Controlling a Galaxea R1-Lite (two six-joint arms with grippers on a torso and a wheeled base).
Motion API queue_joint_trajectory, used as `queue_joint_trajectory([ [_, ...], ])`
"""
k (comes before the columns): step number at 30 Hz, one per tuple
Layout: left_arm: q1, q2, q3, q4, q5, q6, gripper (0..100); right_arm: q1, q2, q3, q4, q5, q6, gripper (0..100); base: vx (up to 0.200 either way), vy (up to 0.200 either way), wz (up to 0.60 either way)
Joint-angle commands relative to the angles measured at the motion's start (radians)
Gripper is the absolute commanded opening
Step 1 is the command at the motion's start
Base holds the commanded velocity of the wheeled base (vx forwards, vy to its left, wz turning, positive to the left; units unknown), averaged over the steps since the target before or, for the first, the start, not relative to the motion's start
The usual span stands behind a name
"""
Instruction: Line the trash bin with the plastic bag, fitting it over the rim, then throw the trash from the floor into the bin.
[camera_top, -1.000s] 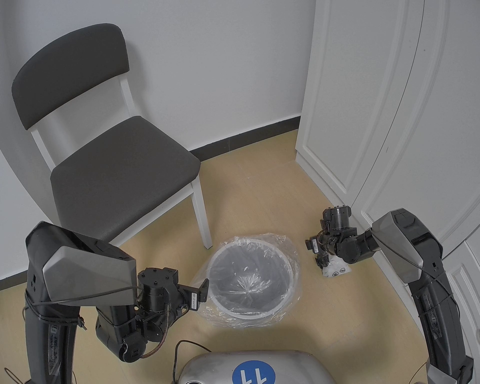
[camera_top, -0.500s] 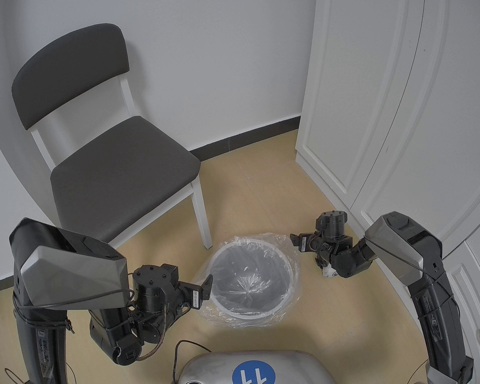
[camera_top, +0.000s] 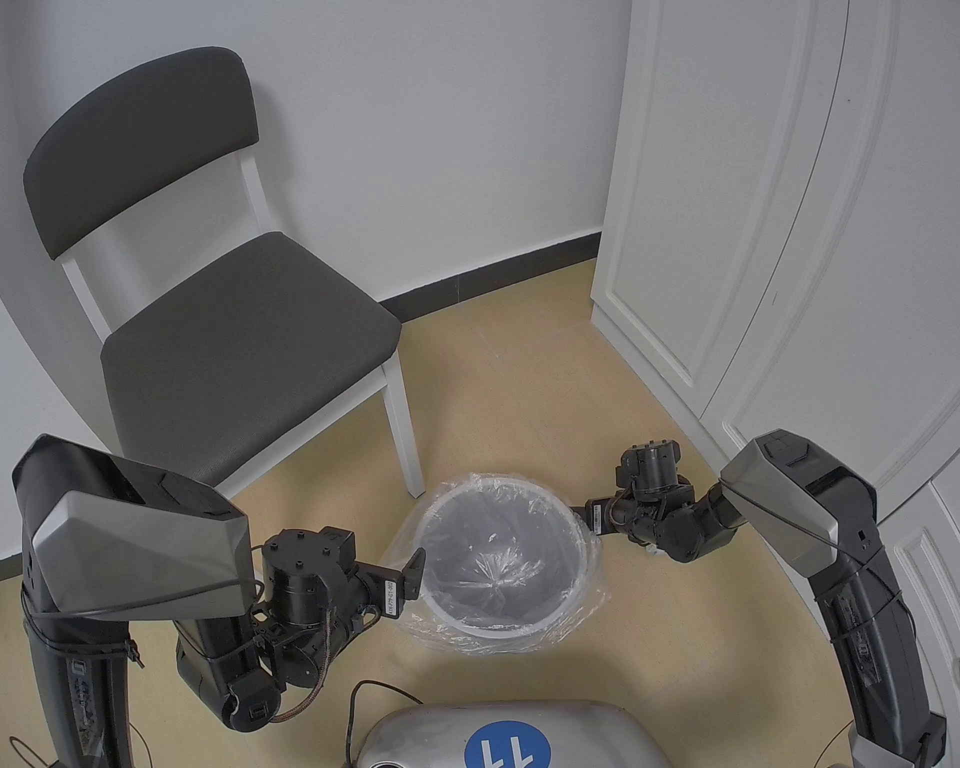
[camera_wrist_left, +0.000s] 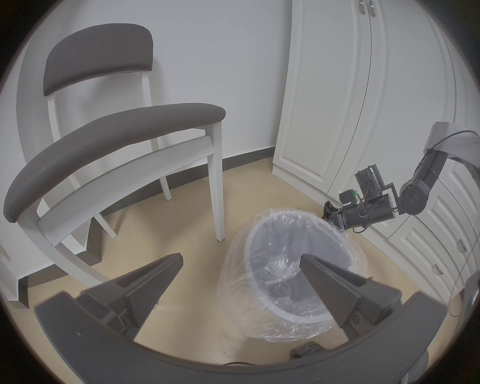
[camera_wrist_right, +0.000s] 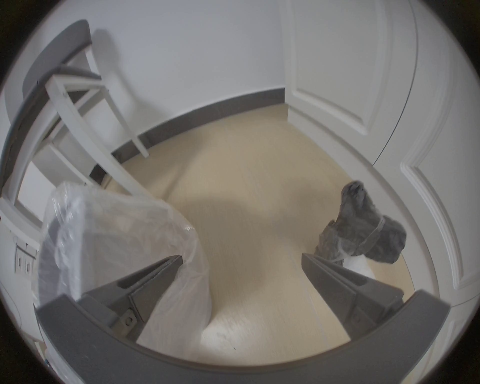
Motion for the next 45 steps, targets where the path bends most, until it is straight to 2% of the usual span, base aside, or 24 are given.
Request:
queue_joint_trajectory([
  [1,0.000,0.005,0.000,-0.001,0.001,-0.001,100,-0.003,0.052,-0.105,0.105,0.008,-0.036,100,0.000,0.000,0.00],
  [7,0.000,0.017,-0.005,-0.001,0.001,-0.001,100,-0.009,0.087,-0.206,0.222,-0.001,-0.050,100,0.000,0.000,0.00],
  [9,0.000,0.022,-0.008,-0.001,0.001,-0.001,100,-0.012,0.135,-0.289,0.251,-0.005,-0.089,100,0.000,0.000,0.00],
  [12,0.000,0.025,-0.011,-0.001,0.001,-0.001,100,-0.010,0.176,-0.367,0.269,-0.005,-0.096,100,0.000,0.000,0.00],
  [13,0.000,0.028,-0.011,-0.001,0.001,-0.001,100,-0.009,0.227,-0.425,0.315,-0.010,-0.110,100,0.000,0.000,0.00],
  [15,0.001,0.029,-0.011,-0.001,0.001,-0.002,100,-0.010,0.241,-0.425,0.335,-0.004,-0.145,100,0.000,0.000,0.00],
  [17,0.001,0.032,-0.011,-0.001,0.001,-0.013,100,-0.012,0.242,-0.425,0.335,0.005,-0.171,100,0.000,0.000,0.00],
  [23,0.000,0.052,-0.017,-0.001,-0.001,-0.022,100,-0.012,0.250,-0.425,0.317,0.067,-0.171,100,0.000,0.000,0.00],
  [26,0.000,0.057,-0.017,-0.001,0.001,-0.022,100,-0.010,0.264,-0.425,0.262,0.061,-0.168,100,0.000,0.000,0.00],
  [28,0.000,0.052,-0.015,-0.001,0.001,-0.022,100,-0.006,0.278,-0.425,0.162,0.061,-0.153,100,0.000,0.000,0.00],
  [33,0.000,0.054,-0.017,-0.002,0.001,-0.024,100,0.001,0.253,-0.425,0.068,0.059,-0.067,100,0.000,0.000,0.00],
  [37,0.000,0.057,-0.019,-0.001,0.001,-0.024,100,-0.006,0.233,-0.425,0.030,0.065,-0.007,100,0.000,0.000,0.00],
  [43,0.000,0.052,-0.019,-0.002,0.001,-0.030,100,-0.016,0.202,-0.425,-0.015,0.059,0.019,100,0.000,0.000,0.00],
  [45,0.000,0.051,-0.015,-0.002,0.001,-0.034,100,-0.018,0.135,-0.419,-0.005,0.058,0.057,100,0.000,0.000,0.00],
])
